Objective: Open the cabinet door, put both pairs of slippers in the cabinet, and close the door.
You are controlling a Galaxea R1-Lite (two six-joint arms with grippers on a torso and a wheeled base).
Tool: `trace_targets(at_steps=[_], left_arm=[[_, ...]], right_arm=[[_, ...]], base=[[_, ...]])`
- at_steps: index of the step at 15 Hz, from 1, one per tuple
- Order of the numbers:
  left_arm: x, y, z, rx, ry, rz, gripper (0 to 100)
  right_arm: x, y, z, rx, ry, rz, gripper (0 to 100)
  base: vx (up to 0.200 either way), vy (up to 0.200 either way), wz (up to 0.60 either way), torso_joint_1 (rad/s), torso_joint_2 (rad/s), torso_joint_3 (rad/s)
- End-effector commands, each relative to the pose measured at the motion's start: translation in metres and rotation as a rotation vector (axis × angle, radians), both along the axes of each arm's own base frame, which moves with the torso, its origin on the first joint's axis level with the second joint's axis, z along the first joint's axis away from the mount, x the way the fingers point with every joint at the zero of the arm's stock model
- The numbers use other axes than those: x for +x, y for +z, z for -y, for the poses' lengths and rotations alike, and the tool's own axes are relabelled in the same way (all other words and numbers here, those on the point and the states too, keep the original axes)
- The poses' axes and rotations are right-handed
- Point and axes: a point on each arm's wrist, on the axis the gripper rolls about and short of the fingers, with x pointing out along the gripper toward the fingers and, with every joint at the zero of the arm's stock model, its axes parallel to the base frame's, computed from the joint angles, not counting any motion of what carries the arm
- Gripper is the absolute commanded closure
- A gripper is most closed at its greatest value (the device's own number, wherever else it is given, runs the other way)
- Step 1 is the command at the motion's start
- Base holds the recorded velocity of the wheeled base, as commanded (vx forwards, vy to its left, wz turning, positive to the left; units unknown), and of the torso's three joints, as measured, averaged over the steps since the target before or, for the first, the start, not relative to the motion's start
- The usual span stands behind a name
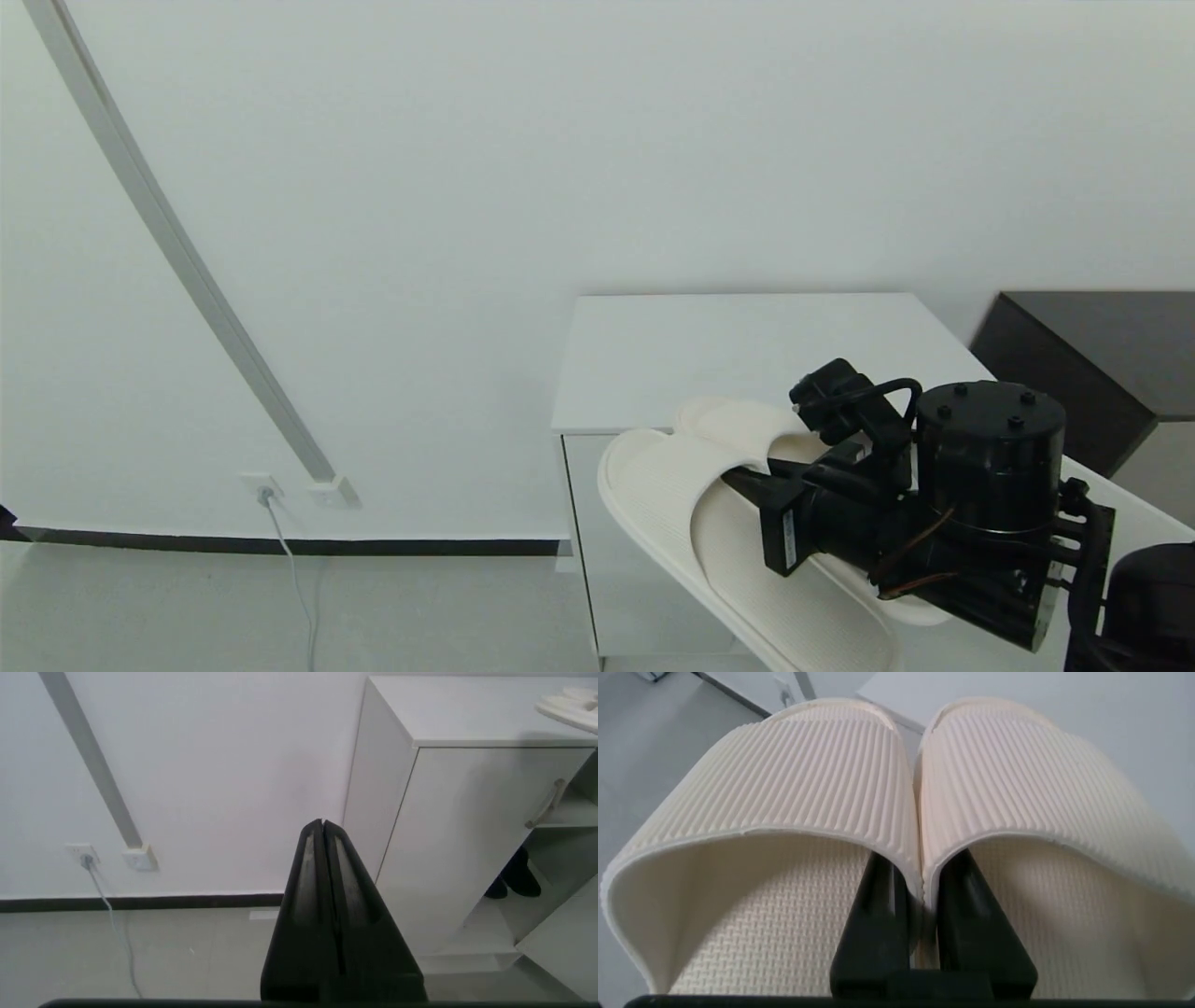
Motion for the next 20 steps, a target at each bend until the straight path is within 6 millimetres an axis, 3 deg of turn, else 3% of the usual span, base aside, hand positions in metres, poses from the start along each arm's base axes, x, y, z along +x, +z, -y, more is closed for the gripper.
trace_targets(at_steps=[1,13,20], left_arm=[[0.0001,-0.0001,0.0,-0.001,0.001,-0.002,100],[0.0001,-0.0001,0.0,0.002,-0.001,-0.002,100],[0.0001,-0.0001,0.0,0.002,0.001,-0.002,100]], right_arm=[[0.0001,-0.0015,-0.0006,-0.004,0.001,-0.004,100],[-0.0033,-0.0006,-0.0046,0.003,0.018,-0.004,100],[-0.0041,0.0001,-0.0038,0.008,0.016,-0.004,100]], base=[[-0.2,0.0,0.0,0.007,0.0,0.007],[0.0,0.0,0.0,0.0,0.0,0.0],[0.0,-0.2,0.0,0.002,0.0,0.002]])
